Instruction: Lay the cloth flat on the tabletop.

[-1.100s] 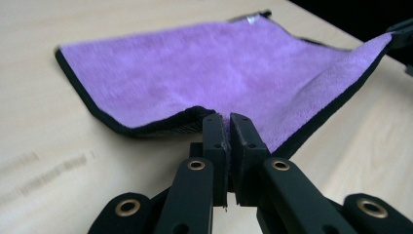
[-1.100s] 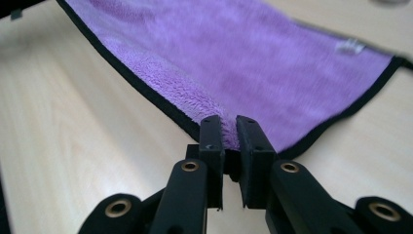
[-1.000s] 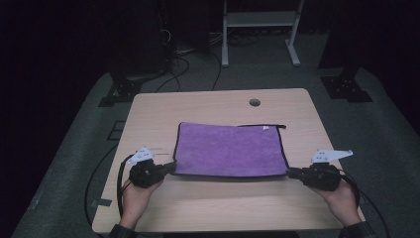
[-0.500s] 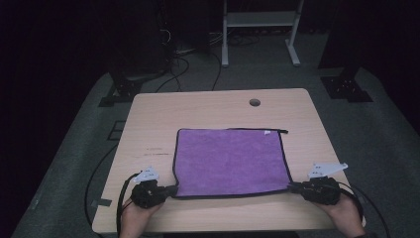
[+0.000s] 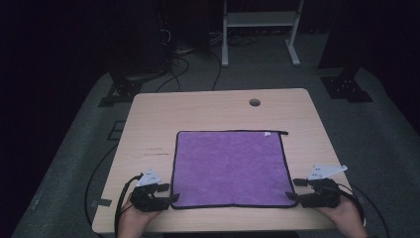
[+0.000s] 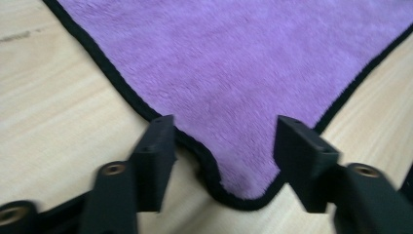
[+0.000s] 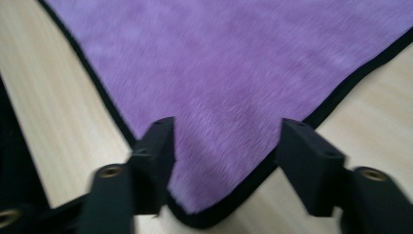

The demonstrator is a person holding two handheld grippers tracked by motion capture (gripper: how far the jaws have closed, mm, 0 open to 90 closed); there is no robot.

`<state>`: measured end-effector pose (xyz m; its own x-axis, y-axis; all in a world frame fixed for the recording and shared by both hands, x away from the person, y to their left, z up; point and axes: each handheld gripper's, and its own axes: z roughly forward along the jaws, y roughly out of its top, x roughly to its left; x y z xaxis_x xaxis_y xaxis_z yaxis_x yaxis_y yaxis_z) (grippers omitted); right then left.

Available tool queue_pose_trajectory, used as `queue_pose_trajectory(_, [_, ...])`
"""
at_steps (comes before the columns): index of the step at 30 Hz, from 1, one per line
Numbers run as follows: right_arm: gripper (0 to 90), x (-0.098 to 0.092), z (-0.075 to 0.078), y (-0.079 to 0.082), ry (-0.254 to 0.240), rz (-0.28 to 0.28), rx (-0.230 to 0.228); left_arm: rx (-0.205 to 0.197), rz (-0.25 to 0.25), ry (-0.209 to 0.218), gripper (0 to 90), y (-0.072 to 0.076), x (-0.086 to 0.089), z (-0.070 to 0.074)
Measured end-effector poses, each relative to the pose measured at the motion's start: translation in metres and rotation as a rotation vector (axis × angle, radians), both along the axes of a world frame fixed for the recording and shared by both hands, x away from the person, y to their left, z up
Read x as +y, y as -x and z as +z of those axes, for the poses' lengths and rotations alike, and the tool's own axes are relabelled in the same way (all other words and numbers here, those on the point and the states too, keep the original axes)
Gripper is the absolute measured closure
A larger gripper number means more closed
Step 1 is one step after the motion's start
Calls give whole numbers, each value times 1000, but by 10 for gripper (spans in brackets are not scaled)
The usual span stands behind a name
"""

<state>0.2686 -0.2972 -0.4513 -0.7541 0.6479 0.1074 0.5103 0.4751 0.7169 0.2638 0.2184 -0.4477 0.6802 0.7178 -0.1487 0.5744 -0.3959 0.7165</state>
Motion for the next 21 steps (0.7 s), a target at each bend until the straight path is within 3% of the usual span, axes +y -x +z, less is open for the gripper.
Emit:
queue_pose_trajectory(2, [249,-1,2,-6,-9,-18,-23,-7,4,-9,317,-4,-1,1])
queue_pose_trajectory(3, [194,-2,2,-8,-9,-30,-33,-21,4,-34,281,-7,-2,2])
queue_pose_trajectory(5, [137,-3,1,-16,3,-78,-52,-37,8,-57,222,-12,-4,2])
queue_pose_trajectory(10, [81,-9,-5,-38,29,-177,-64,-86,33,-65,100,-33,-3,3])
queue_pose_trajectory(15, [80,-23,-11,-64,26,-304,-63,-102,50,-54,77,-54,-1,2])
queue_pose_trajectory(18, [72,-29,-15,-77,59,-374,-77,-109,72,-57,67,-65,-1,1])
queue_pose_trajectory(21, [64,-31,-21,-87,84,-409,-74,-117,103,-70,62,-78,-2,-2])
